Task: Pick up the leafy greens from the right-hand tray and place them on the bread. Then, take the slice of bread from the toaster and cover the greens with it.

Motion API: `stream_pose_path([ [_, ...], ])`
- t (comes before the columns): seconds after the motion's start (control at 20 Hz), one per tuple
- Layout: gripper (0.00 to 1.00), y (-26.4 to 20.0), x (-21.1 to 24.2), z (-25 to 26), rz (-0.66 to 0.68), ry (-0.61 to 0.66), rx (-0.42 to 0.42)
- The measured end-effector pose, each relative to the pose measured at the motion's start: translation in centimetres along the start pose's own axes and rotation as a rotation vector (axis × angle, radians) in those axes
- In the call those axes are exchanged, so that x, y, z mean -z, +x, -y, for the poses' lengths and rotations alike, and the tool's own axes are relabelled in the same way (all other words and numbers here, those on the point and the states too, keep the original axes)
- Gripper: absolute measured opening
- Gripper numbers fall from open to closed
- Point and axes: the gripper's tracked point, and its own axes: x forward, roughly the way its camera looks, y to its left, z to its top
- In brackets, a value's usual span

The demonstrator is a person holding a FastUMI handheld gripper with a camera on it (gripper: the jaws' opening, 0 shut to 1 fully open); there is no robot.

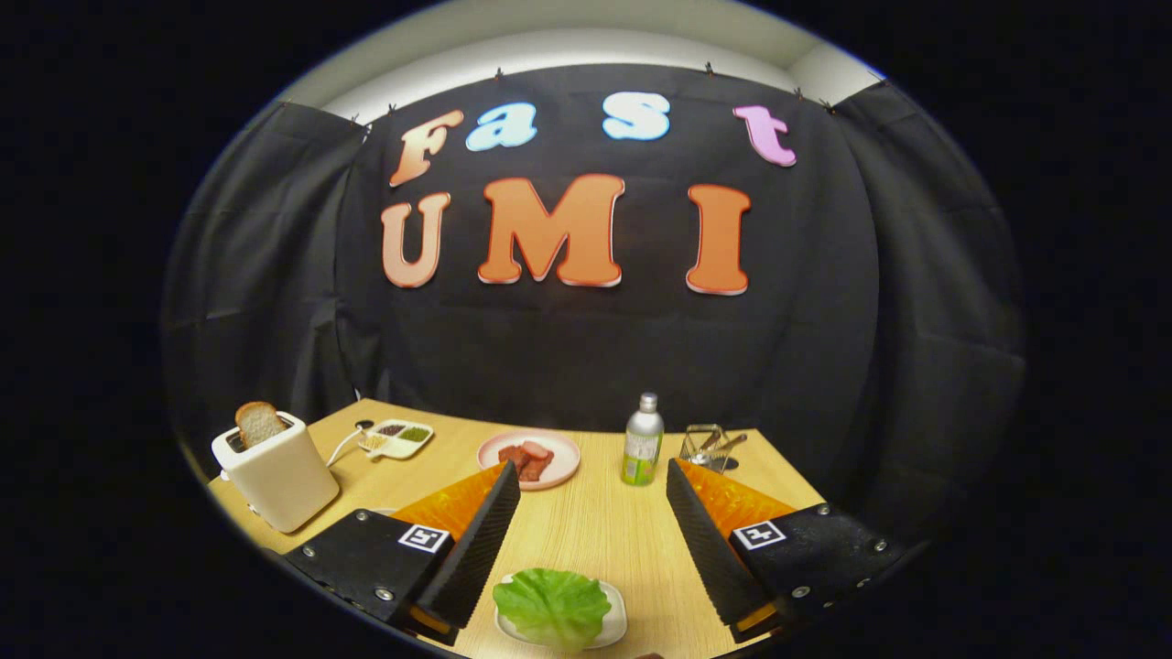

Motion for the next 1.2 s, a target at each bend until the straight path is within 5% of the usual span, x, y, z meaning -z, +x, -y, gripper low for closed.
stream_pose_path([
  [0.4,0.97,1.1,7.0,-3.6,-0.282,-0.019,-0.152],
  [1.2,0.94,2.0,21.7,-4.1,-0.784,-0.196,-0.209],
])
